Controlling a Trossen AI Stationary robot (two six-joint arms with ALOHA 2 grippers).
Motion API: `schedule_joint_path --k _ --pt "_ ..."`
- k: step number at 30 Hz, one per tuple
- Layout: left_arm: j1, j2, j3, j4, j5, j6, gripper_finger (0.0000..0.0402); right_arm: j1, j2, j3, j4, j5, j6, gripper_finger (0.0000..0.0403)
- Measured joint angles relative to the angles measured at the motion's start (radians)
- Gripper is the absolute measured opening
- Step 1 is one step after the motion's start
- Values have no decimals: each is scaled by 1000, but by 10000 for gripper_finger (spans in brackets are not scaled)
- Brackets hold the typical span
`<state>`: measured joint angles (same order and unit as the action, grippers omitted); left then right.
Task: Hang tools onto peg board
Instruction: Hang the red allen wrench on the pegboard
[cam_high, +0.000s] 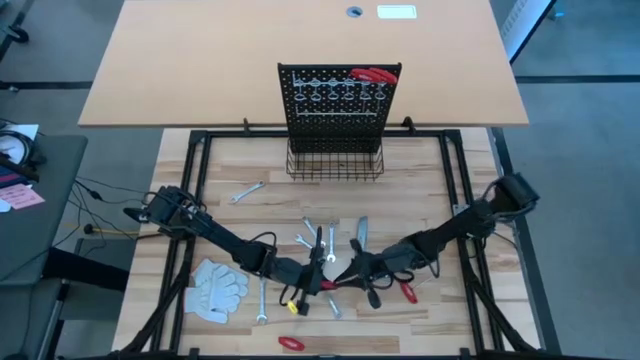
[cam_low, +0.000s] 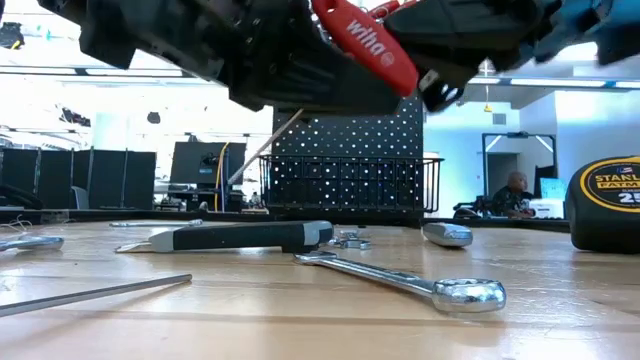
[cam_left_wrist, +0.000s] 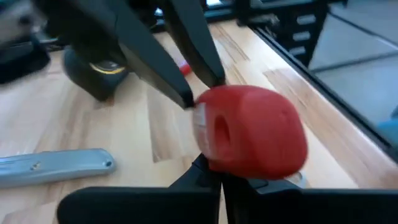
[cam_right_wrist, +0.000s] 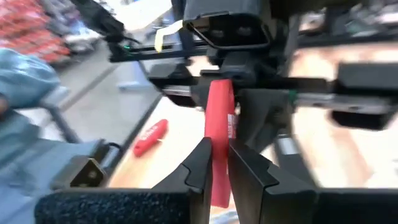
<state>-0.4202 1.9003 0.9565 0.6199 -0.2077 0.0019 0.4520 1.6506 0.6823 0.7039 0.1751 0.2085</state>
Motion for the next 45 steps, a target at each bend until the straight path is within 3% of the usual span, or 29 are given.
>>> schedule_joint_path --k 6,9,15,21,26,34,40,45 --pt "-5 -1 -9 100 -7 -71 0 155 -120 0 -142 435 -189 58" --pt "-5 -1 -10 123 -11 -91 0 227 -138 0 -145 576 -287 58" --pt "16 -1 -11 196 -12 -140 0 297 -141 34 -195 642 -404 84" --pt "49 -1 -11 261 57 -168 0 309 -140 99 -379 655 -452 182" --pt "74 -1 -11 277 102 -183 0 316 -126 171 -509 793 -473 243" --pt "95 -1 -12 329 105 -233 0 342 36 323 -538 980 -760 230" --pt "97 -1 -13 338 98 -236 0 347 201 426 -538 1270 -981 216" --pt "97 -1 -13 336 95 -253 0 343 264 477 -539 1360 -1093 207"
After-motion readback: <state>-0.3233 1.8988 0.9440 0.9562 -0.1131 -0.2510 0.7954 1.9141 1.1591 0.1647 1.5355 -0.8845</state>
